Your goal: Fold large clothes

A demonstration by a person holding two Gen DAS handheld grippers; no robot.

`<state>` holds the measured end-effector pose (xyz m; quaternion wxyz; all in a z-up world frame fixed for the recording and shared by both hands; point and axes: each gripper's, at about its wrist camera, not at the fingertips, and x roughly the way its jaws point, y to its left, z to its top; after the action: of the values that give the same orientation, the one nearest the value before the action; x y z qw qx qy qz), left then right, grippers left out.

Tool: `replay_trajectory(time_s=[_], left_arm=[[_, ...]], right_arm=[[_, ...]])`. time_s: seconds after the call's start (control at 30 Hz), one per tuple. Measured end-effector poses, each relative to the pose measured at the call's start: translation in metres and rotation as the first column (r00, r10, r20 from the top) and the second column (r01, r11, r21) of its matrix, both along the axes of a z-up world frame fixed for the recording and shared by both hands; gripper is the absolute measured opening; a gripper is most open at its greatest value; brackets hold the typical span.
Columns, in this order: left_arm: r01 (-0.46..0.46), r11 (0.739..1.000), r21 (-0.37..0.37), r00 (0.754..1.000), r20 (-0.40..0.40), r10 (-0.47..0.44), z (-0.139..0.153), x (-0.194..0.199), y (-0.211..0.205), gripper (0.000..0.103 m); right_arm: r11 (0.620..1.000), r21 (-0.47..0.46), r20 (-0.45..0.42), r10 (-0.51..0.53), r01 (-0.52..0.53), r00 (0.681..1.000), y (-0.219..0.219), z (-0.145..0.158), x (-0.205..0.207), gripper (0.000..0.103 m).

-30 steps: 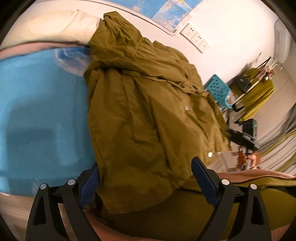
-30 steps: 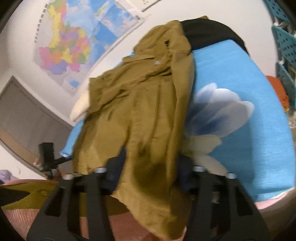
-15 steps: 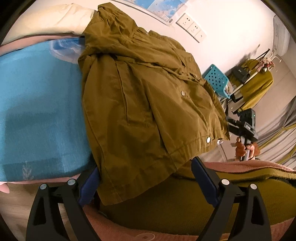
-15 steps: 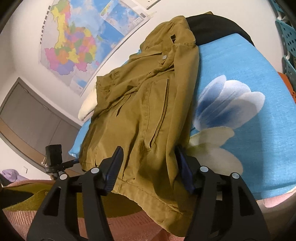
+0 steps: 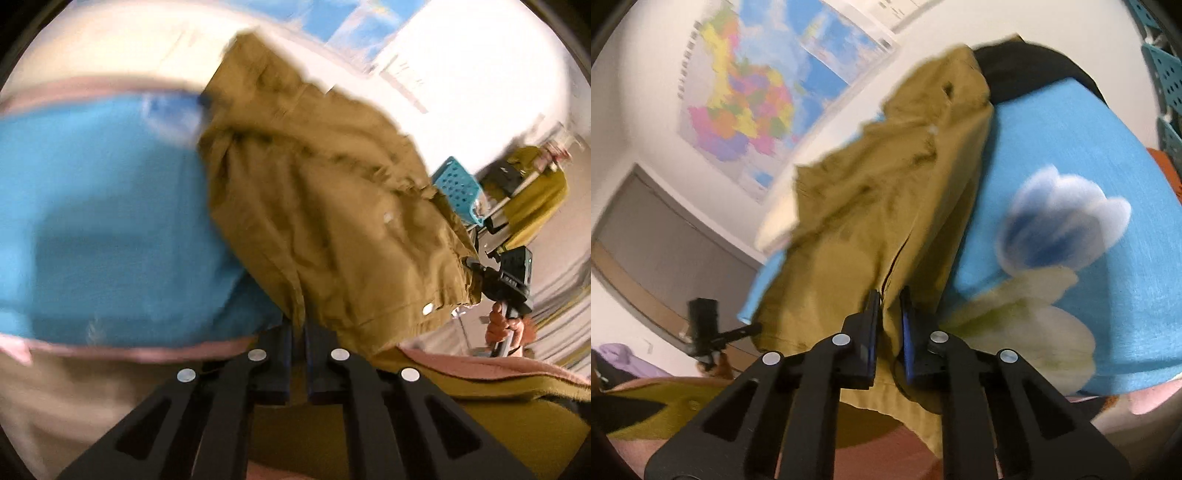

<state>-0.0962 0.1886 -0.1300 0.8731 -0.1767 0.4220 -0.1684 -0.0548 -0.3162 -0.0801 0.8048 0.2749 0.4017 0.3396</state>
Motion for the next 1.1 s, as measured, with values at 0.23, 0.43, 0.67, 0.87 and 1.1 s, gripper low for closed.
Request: replay_trajectory(time_s=[0.23, 0.43, 0.67, 0.87, 1.1], left_arm=[[0.023, 0.998, -0.062, 0.993, 0.114, -0.016, 0.028, -0.005, 0.014, 0.004], [0.053, 0.995, -0.088, 0.998, -0.026, -0.056, -0.015, 0.013, 0.018, 0.043], [0.120, 0.979, -0.162, 0.981, -0.129, -0.141, -0.043, 0.029, 0.010, 0.073], [0.154, 0.966, -0.208, 0.980, -0.093, -0.177, -0.040, 0.032, -0.004, 0.021], [0.145, 0.974, -0.175, 0.988, 0.076, -0.133, 0.012, 0.011, -0.003, 0.006]], right_arm=[[0.991, 0.111, 0.137, 0.066, -0.082, 0.988, 0.007, 0.043, -0.031, 0.009], [0.998, 0.055, -0.007, 0.023, -0.023, 1.000, -0.006, 0.005, -0.026, 0.023], [0.999, 0.014, -0.102, 0.037, -0.035, 0.994, -0.009, -0.028, -0.032, 0.058], [0.997, 0.063, -0.080, 0.056, -0.051, 0.995, -0.010, -0.029, -0.038, 0.017], [0.988, 0.151, 0.085, 0.027, -0.039, 0.996, -0.006, 0.027, -0.056, 0.008]])
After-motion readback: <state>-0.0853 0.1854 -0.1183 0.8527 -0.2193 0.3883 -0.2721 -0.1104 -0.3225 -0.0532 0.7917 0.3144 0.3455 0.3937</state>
